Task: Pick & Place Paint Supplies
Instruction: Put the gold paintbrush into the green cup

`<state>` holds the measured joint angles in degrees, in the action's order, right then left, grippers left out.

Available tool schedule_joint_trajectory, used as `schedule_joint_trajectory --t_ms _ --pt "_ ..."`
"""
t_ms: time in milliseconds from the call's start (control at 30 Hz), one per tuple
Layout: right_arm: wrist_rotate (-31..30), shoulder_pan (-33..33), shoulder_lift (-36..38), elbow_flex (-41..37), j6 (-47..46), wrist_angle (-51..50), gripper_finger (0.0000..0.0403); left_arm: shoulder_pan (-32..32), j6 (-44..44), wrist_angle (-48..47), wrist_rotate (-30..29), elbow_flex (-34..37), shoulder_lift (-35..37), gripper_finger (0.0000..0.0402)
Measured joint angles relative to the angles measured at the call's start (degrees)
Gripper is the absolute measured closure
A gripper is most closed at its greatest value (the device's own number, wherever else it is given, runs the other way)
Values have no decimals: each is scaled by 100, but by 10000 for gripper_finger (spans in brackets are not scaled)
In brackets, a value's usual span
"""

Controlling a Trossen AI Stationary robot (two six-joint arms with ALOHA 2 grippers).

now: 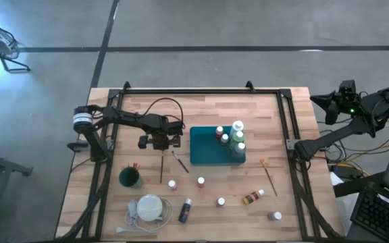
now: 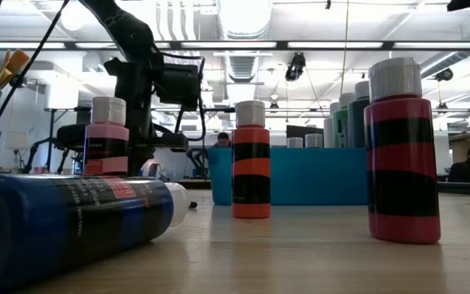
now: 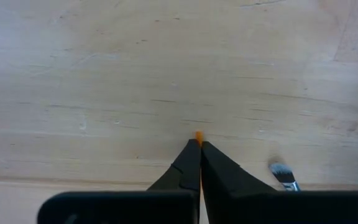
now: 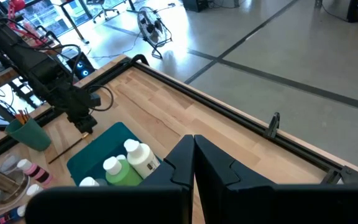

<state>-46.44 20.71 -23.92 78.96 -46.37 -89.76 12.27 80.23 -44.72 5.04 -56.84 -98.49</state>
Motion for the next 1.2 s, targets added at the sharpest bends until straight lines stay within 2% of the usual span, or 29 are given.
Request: schedule_joint_trajectory --t_ms 167,267,467,667,800,967,1200 --pt "0 0 0 2 0 0 394 0 -99 3 -15 -60 8 401" --pt "0 0 -2 0 2 0 394 0 -367 118 -294 -244 36 401" --pt "0 0 0 0 0 0 394 0 -883 -332 -1342 -778 503 401" --pt "0 0 0 1 2 0 394 0 -1276 -1210 -2508 -1547 1226 401" --pt "0 0 0 2 2 0 394 -99 -1684 -1365 -3156 -2043 1761 401" --pt "0 0 -1 0 2 0 394 -471 -2393 -1265 -3878 -2500 2367 401" --pt "0 0 -1 1 2 0 394 -1472 -3273 -951 -4532 -2785 3130 401"
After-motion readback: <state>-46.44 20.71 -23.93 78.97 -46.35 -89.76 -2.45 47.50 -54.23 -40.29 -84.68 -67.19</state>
